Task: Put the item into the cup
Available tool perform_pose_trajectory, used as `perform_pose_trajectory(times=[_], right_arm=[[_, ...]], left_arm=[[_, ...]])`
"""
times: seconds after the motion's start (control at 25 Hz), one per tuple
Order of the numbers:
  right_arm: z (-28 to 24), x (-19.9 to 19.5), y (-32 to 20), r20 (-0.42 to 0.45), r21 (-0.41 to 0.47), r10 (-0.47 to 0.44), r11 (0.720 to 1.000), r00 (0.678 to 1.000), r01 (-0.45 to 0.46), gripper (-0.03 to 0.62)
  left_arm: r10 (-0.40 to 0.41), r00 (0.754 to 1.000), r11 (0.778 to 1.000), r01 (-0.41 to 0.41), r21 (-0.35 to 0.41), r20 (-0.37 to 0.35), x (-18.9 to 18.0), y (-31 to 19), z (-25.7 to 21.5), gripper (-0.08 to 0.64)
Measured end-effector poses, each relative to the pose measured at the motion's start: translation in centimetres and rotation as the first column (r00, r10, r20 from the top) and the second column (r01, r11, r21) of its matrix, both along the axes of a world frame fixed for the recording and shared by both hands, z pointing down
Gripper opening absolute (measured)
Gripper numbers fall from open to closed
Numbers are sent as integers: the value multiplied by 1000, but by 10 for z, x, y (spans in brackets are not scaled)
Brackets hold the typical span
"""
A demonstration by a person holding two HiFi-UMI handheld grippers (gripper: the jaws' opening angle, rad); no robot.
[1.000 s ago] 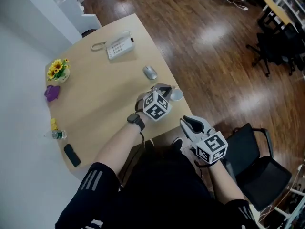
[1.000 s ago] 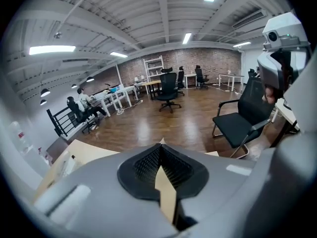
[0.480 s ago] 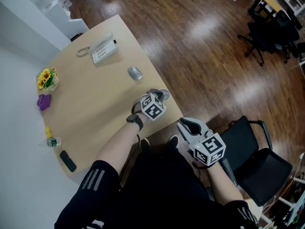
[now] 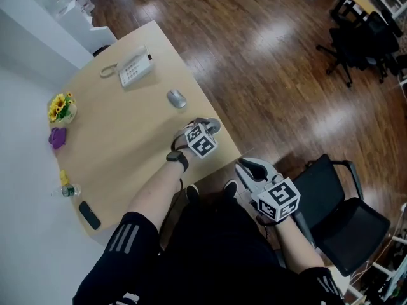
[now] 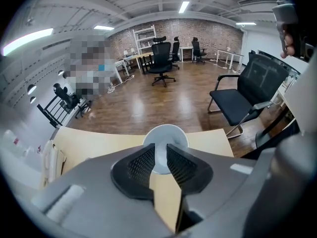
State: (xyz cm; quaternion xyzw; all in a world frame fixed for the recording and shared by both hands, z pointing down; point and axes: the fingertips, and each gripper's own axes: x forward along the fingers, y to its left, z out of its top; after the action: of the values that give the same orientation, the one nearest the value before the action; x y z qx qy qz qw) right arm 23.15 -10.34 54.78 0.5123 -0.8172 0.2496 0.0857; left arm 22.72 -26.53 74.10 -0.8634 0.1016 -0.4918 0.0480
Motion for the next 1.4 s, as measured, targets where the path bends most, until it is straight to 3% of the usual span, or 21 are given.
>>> perform_pose_trajectory(times=[0.2,0.52,0.88,1.08,1.24,1.4], right_arm=[[-2,1,-3,0,2,-10,1000,1000,10,61],[-14,-8,-17,-2,33,-50,998,999,50,61],[-38,-80,-42,15,74,-166,984,986,164,61],[-51,-128,-51,37,88,-204,976,978,200,61],[-53,-165,-48,51,90,-233,970,971,228,61],[-53,-200,-39,70,89,-283,957,956,277,61]], left_arm=[[-3,999,1000,4,15,-39,3,2,-12,77],[-62,973,998,58,-27,-221,-23,15,-85,116],[-154,922,983,179,37,-354,-143,32,-168,120],[-253,875,961,275,-7,-412,-224,60,-178,120],[-269,880,956,293,0,-390,-278,92,-173,120],[-338,845,934,357,-33,-414,-319,120,-172,120]])
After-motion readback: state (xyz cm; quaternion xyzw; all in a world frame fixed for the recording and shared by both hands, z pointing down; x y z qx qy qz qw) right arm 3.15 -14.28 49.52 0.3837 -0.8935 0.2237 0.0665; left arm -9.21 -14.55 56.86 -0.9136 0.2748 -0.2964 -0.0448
